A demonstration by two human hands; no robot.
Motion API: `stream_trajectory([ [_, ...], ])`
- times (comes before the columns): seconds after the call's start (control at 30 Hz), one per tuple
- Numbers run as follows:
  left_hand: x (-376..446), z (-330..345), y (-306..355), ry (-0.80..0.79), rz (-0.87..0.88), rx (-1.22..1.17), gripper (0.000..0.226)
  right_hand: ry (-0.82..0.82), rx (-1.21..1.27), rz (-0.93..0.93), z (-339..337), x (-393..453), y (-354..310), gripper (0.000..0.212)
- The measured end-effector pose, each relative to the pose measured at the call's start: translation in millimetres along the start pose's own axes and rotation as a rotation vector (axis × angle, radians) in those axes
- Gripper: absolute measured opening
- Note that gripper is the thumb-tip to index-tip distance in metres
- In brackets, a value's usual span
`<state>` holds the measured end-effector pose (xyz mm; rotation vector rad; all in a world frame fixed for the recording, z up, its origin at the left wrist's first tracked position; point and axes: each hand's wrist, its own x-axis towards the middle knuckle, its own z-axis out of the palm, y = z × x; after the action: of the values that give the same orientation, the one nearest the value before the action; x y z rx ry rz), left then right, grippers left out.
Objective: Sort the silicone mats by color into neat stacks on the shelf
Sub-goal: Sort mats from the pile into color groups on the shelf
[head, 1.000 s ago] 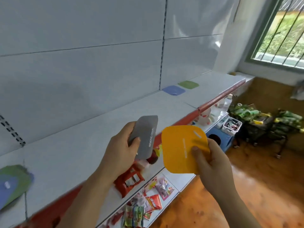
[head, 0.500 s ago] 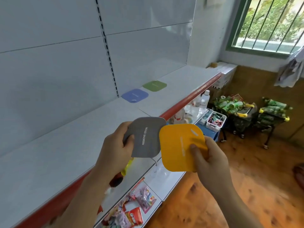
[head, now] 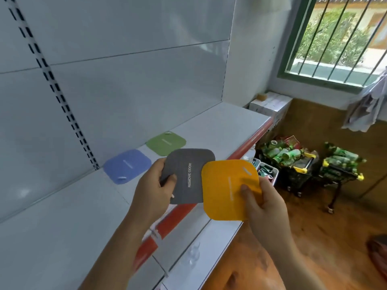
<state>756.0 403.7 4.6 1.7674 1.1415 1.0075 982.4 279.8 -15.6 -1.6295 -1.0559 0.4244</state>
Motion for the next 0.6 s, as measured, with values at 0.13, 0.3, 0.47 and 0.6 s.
stream_trajectory([
  [0.13, 47.6, 28.2, -5.1, 0.03, -0.054, -0.008, 0.034, -0.044, 0.014, 0.023, 3.7, 57.8, 23.5, 0.005],
  [0.3, 111.3, 69.6, -16.5, 0.148, -0.151, 0.018, 0.028, -0.128, 0.037, -0.012, 2.7, 143.0, 58.1, 0.008],
  [0.47, 165.9, 118.2, -18.7, 0.302, -0.256, -0.004, 0.024, -0.268, 0.02, -0.051, -14.8, 236.8, 82.3, 0.009],
  [0.6, 202.1, 146.3, -16.2, 0.418, -0.358, -0.002, 0.021, -0.353, -0.03, -0.088, -19.3, 301.2, 94.1, 0.008],
])
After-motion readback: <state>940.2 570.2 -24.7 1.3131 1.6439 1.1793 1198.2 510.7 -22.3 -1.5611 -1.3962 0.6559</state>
